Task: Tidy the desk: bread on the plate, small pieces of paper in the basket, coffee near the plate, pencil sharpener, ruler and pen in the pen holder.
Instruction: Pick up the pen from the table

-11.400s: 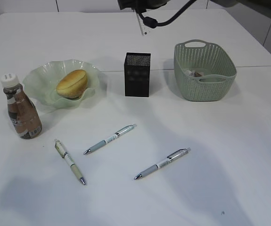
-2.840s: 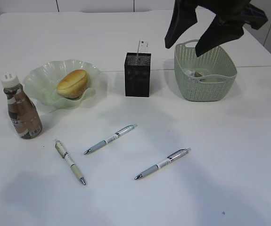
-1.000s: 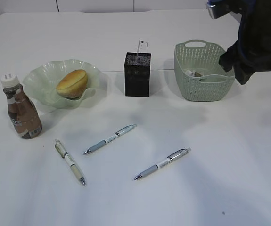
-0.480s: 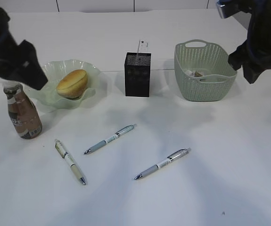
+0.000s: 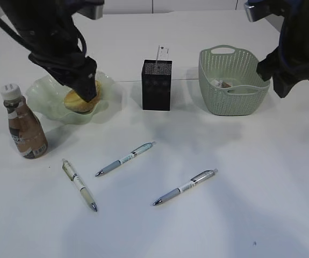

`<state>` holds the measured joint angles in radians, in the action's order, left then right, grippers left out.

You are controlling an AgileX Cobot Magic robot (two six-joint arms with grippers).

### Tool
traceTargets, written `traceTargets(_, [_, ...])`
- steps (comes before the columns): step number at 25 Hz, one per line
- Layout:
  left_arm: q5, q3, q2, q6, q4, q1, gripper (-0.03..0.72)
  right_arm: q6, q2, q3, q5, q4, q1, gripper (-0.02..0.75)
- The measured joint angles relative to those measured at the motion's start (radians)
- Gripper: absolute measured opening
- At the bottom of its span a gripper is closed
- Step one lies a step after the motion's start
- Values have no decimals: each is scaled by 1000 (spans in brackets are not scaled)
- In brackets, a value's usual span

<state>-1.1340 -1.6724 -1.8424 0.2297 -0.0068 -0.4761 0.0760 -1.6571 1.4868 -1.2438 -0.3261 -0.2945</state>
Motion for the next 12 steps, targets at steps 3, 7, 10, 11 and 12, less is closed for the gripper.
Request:
traceTargets(3, [-29, -55, -77, 11, 7, -19, 527, 0, 0, 0, 0, 2, 0, 478])
traceTargets(7, [-33, -75, -162, 30, 7, -61, 527, 0, 0, 0, 0, 2, 0, 478])
traceTargets(10, [-33, -75, -225, 37, 0, -79, 527, 0, 0, 0, 0, 2, 2, 478])
traceTargets(11, [-31, -75, -245, 38, 0, -81, 527, 0, 0, 0, 0, 2, 2, 478])
traceTargets(12, [-23, -75, -262, 40, 0, -81, 527, 0, 0, 0, 0, 2, 2, 478])
